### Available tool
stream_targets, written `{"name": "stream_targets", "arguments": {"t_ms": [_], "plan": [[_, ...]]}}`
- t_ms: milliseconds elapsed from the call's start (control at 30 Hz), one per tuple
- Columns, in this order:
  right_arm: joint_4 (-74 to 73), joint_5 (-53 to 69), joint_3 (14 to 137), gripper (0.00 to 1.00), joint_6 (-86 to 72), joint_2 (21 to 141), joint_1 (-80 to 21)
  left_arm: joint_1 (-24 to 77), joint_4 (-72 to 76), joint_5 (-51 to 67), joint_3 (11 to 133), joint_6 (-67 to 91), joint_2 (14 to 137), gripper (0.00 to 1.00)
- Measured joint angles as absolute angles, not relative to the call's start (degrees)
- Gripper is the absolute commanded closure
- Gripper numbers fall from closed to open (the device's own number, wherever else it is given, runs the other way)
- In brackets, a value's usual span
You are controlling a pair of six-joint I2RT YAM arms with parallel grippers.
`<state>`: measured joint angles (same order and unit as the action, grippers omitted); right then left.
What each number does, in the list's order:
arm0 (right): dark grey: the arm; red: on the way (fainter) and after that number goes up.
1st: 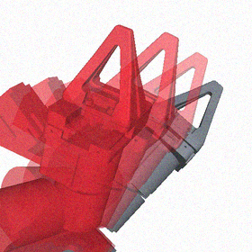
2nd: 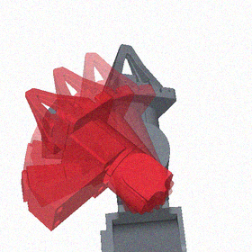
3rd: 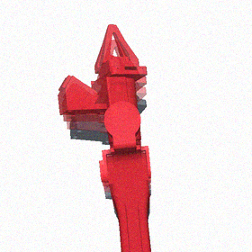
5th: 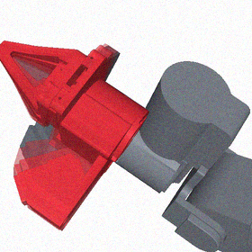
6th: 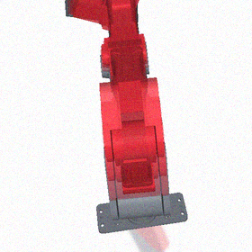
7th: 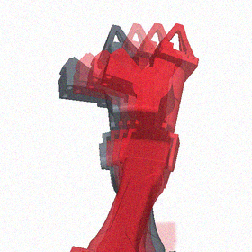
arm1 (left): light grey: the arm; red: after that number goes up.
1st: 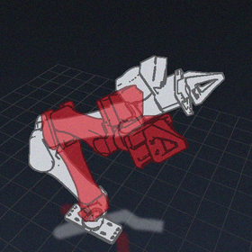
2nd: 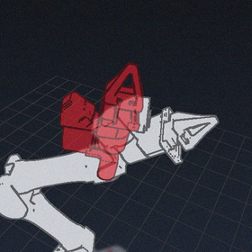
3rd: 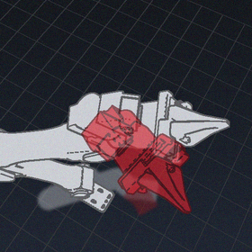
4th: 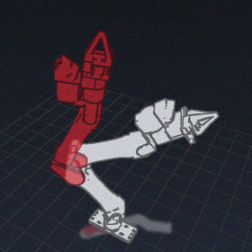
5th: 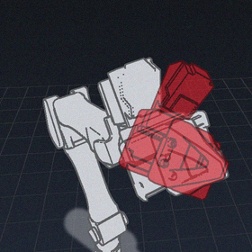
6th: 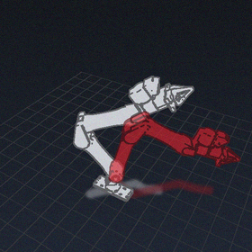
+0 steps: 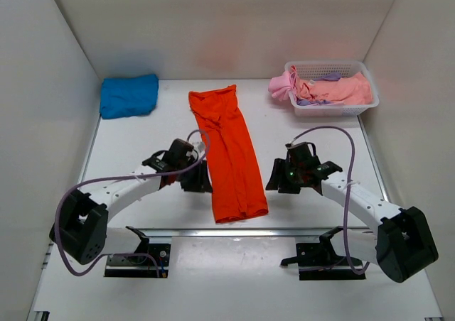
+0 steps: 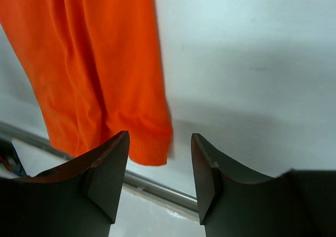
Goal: Fold and stack the t-shirts
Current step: Grab the bottom of the folded rectangular tshirt with both arms, then fold the folded rectangular tshirt in 1/3 of the way
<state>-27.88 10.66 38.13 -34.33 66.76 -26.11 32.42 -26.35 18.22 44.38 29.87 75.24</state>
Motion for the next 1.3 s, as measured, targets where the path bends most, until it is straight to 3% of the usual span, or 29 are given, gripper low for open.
{"name": "stream_targets", "arguments": {"t_ms": [267, 533, 567, 600, 667, 733, 767, 900, 1300], "plan": [[-27.18, 16.08, 29.43, 0.48, -37.78, 66.02, -32.18, 39.24, -20.58, 16.75, 32.53, 40.4, 72.18, 0.47], [-21.54, 19.49, 27.75, 0.5, -41.23, 68.05, -35.11, 44.58, -13.17, 13.65, 29.91, 48.27, 72.99, 0.47], [-20.88, 19.81, 27.75, 0.51, -41.54, 68.4, -35.35, 45.3, -12.47, 13.3, 29.91, 48.9, 73.71, 0.48], [-20.23, 20.1, 27.75, 0.59, -41.8, 68.79, -35.57, 45.89, -12.01, 12.97, 29.91, 49.45, 74.39, 0.48], [-19.27, 20.18, 27.75, 0.67, -41.87, 69.47, -35.64, 47.09, -11.33, 12.4, 29.71, 50.48, 75.42, 0.5], [-19.0, 20.21, 27.73, 0.86, -41.93, 70.26, -35.62, 47.7, -10.94, 12.1, 29.23, 51.37, 75.68, 0.58], [-18.92, 20.14, 27.73, 0.99, -42.06, 70.54, -35.64, 47.9, -10.68, 11.99, 28.84, 51.88, 75.66, 0.7], [-18.59, 20.21, 27.73, 1.0, -42.26, 71.13, -36.56, 48.05, -10.55, 11.33, 27.86, 52.56, 75.53, 1.0], [-19.9, 20.69, 30.94, 1.0, -43.97, 76.44, -52.73, 47.94, -13.76, 13.19, 23.64, 51.11, 69.21, 1.0]]}}
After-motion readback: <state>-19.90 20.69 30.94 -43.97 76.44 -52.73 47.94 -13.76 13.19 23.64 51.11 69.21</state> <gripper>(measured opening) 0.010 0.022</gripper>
